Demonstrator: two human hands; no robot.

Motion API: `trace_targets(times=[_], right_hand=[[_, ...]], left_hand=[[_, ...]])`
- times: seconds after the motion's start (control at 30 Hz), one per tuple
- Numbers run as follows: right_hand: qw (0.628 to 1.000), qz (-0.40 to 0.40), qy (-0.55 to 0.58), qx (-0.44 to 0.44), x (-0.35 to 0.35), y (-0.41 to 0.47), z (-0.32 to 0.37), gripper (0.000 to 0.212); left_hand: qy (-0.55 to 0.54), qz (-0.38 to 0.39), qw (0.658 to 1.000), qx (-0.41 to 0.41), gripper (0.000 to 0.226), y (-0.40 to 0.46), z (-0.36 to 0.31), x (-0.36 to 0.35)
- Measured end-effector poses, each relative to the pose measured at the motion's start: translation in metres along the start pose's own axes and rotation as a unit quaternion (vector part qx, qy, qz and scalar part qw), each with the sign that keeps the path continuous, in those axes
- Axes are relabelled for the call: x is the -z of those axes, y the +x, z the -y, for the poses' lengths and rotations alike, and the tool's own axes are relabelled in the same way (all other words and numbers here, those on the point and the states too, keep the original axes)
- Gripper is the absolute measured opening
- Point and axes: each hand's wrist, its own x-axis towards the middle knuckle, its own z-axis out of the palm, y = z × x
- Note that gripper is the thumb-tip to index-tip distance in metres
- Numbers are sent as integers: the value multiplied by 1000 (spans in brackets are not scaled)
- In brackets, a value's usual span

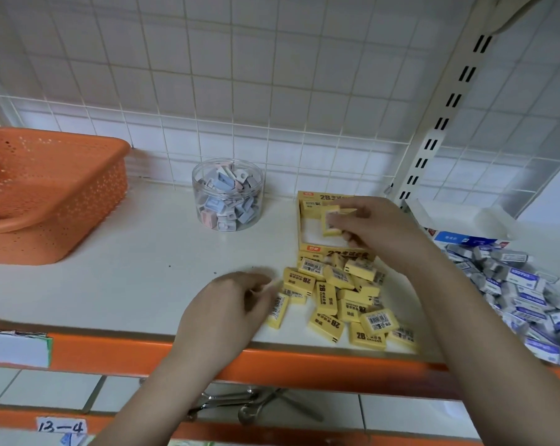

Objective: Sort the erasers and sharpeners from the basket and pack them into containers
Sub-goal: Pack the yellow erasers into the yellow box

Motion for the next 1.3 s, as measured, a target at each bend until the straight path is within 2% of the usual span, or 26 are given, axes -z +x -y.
trace_targets(times=[0.13, 0.3, 0.4, 0.5, 0.7, 0.93, 1.17, 1.3], right_hand=[[995, -61, 82, -20, 18, -14, -14, 38], [988, -82, 129, -23, 28, -35, -29, 20], [981, -92, 165, -36, 32, -45, -35, 12], [974, -100, 201, -42, 35, -55, -40, 12], [971, -100, 217, -30, 36, -70, -51, 17], [968, -111, 222, -39, 44, -81, -59, 18], [967, -116, 221, -48, 49, -78, -62, 20], [965, -111, 233, -55, 48, -73, -61, 19]], left_hand=[[40, 75, 996, -33, 51, 3, -14, 2], [67, 124, 990, -17, 31, 16, -19, 8], [39, 101, 994, -28, 22, 31, -26, 22], [-67, 66, 994, -61, 20, 59, -40, 35], [-203, 93, 971, -89, 25, 132, -62, 3], [-184, 102, 972, -109, 26, 175, -65, -44], [-186, 96, 974, -85, 29, 183, -64, -54], [-180, 91, 974, -103, 29, 188, -66, -51]])
